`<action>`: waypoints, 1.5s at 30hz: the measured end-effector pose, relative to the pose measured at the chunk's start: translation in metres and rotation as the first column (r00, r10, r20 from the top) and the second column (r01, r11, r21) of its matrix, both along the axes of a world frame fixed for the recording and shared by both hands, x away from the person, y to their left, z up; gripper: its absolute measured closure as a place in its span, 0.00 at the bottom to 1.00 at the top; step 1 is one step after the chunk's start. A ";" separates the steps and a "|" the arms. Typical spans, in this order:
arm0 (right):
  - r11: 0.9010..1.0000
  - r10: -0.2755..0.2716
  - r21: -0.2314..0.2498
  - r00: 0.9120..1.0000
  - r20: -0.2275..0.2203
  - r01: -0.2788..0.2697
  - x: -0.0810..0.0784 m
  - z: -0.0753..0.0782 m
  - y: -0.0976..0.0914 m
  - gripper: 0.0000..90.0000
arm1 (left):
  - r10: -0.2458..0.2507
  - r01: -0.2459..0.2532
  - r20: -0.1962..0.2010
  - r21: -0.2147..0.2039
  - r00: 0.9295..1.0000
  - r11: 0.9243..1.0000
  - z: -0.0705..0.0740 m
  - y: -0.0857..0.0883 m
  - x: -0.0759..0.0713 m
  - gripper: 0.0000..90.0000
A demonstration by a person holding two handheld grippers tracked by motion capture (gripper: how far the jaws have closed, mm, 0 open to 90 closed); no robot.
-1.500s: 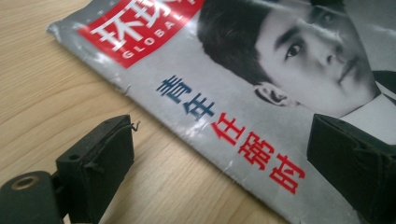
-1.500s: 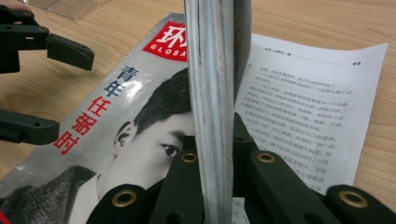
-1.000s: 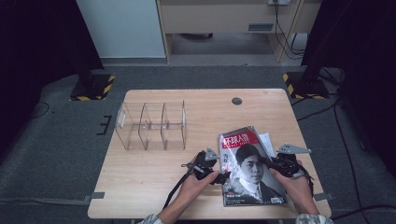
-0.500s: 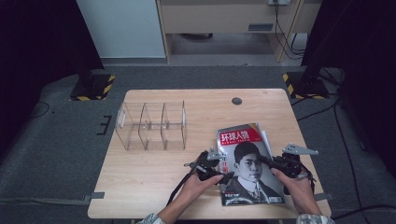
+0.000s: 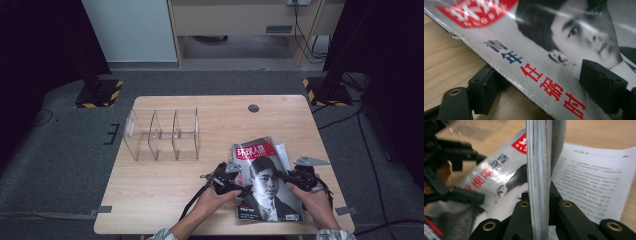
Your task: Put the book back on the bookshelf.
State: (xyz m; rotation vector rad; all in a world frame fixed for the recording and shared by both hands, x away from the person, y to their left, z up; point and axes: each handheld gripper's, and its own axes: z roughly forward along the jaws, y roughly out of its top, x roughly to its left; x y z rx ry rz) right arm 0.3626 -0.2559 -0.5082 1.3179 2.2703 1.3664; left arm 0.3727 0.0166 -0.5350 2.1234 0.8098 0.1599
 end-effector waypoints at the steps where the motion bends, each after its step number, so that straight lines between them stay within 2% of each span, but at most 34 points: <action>1: 1.000 0.000 0.000 1.000 0.000 0.000 0.000 0.000 0.000 0.96 | 0.000 0.000 0.000 0.000 1.000 1.000 0.000 0.000 0.000 0.21; 2: 1.000 0.013 -0.021 1.000 -0.024 -0.014 0.001 -0.004 0.003 0.95 | 0.000 0.000 0.000 -0.001 1.000 1.000 0.000 0.000 0.000 0.21; 6: 1.000 0.025 0.000 0.999 -0.027 -0.025 0.001 -0.004 0.002 0.96 | 0.005 -0.005 -0.019 -0.025 1.000 1.000 0.000 0.002 0.003 0.22; 8: 1.000 0.029 -0.005 0.999 -0.028 -0.029 0.001 -0.005 0.003 0.95 | 0.004 -0.005 -0.030 -0.029 1.000 1.000 0.001 0.003 0.004 0.21; 9: 0.999 0.034 -0.014 0.999 -0.034 -0.035 0.002 -0.006 0.004 0.93 | 0.005 -0.006 -0.035 -0.029 0.999 1.000 0.001 0.003 0.005 0.21; 11: 0.999 0.033 -0.034 0.999 -0.034 -0.034 0.003 -0.007 0.004 0.86 | -0.001 0.000 -0.021 -0.015 1.000 1.000 0.001 0.003 0.005 0.22; 12: 0.999 0.033 -0.034 0.999 -0.034 -0.034 0.003 -0.007 0.004 0.86 | -0.001 0.000 -0.021 -0.015 1.000 1.000 0.001 0.003 0.005 0.23; 13: 0.997 0.015 -0.075 0.999 -0.046 -0.019 0.004 -0.010 0.006 0.72 | -0.004 0.004 -0.002 0.002 1.000 1.000 0.001 0.002 0.003 0.24; 14: 0.997 0.015 -0.075 0.999 -0.046 -0.019 0.004 -0.010 0.006 0.72 | -0.004 0.004 -0.002 0.002 1.000 1.000 0.001 0.002 0.003 0.24; 15: 0.992 0.002 -0.130 0.999 -0.051 -0.009 0.005 -0.013 0.007 0.60 | -0.005 0.004 0.013 0.018 1.000 1.000 0.000 0.000 0.002 0.24; 16: 0.992 0.002 -0.130 0.999 -0.051 -0.009 0.005 -0.013 0.007 0.60 | -0.005 0.004 0.013 0.018 1.000 1.000 0.000 0.000 0.002 0.24; 17: 0.987 -0.024 -0.158 0.998 -0.057 0.014 0.006 -0.015 0.005 0.45 | -0.005 0.004 0.018 0.023 1.000 1.000 0.000 0.000 0.001 0.25; 18: 0.987 -0.024 -0.158 0.998 -0.057 0.014 0.006 -0.015 0.005 0.45 | -0.003 0.003 0.018 0.023 1.000 1.000 0.000 0.000 0.001 0.25; 19: 0.980 -0.058 -0.193 0.998 -0.039 0.050 0.006 -0.015 0.003 0.34 | -0.003 0.002 0.019 0.025 1.000 1.000 0.001 0.000 0.001 0.25; 20: 0.980 -0.058 -0.193 0.998 -0.039 0.050 0.006 -0.015 0.003 0.34 | -0.003 0.002 0.019 0.025 1.000 1.000 0.001 0.000 0.001 0.26; 21: 0.969 -0.106 -0.224 0.994 -0.015 0.100 0.006 -0.014 -0.002 0.29 | -0.005 0.005 0.023 0.032 1.000 0.999 0.001 0.001 0.002 0.27; 22: 0.969 -0.106 -0.224 0.994 -0.015 0.100 0.006 -0.014 -0.002 0.29 | -0.005 0.005 0.023 0.032 1.000 0.999 0.001 0.001 0.002 0.28; 23: 0.965 -0.126 -0.233 0.992 -0.015 0.119 0.006 -0.014 -0.005 0.29 | -0.005 0.004 0.026 0.035 1.000 0.999 0.001 0.001 0.002 0.28; 24: 0.962 -0.158 -0.230 0.987 -0.022 0.148 0.006 -0.016 -0.010 0.35 | -0.001 -0.001 0.032 0.040 0.999 0.999 0.001 0.002 0.002 0.31; 27: 0.960 -0.157 -0.240 0.987 -0.044 0.142 0.007 -0.018 -0.013 0.40 | 0.011 -0.012 0.023 0.035 1.000 0.999 0.002 0.003 0.004 0.37; 33: 0.957 -0.160 -0.247 0.987 -0.020 0.151 0.007 -0.019 -0.013 0.50 | 0.021 -0.021 0.007 0.033 1.000 0.999 0.006 0.003 0.009 0.47; 34: 0.958 -0.162 -0.243 0.987 -0.022 0.152 0.007 -0.019 -0.012 0.51 | 0.024 -0.024 0.004 0.021 1.000 0.999 0.009 0.002 0.012 0.47; 39: 0.964 -0.139 -0.231 0.990 -0.016 0.132 0.008 -0.020 -0.008 0.52 | 0.021 -0.021 0.012 0.017 1.000 1.000 0.017 -0.001 0.018 0.48; 43: 0.966 -0.128 -0.229 0.992 -0.018 0.121 0.008 -0.020 -0.006 0.52 | 0.039 -0.040 -0.013 -0.033 0.999 0.999 0.027 -0.003 0.029 0.50; 45: 0.967 -0.122 -0.227 0.992 -0.016 0.115 0.008 -0.021 -0.006 0.52 | 0.037 -0.037 -0.006 -0.029 0.999 0.999 0.030 -0.005 0.033 0.50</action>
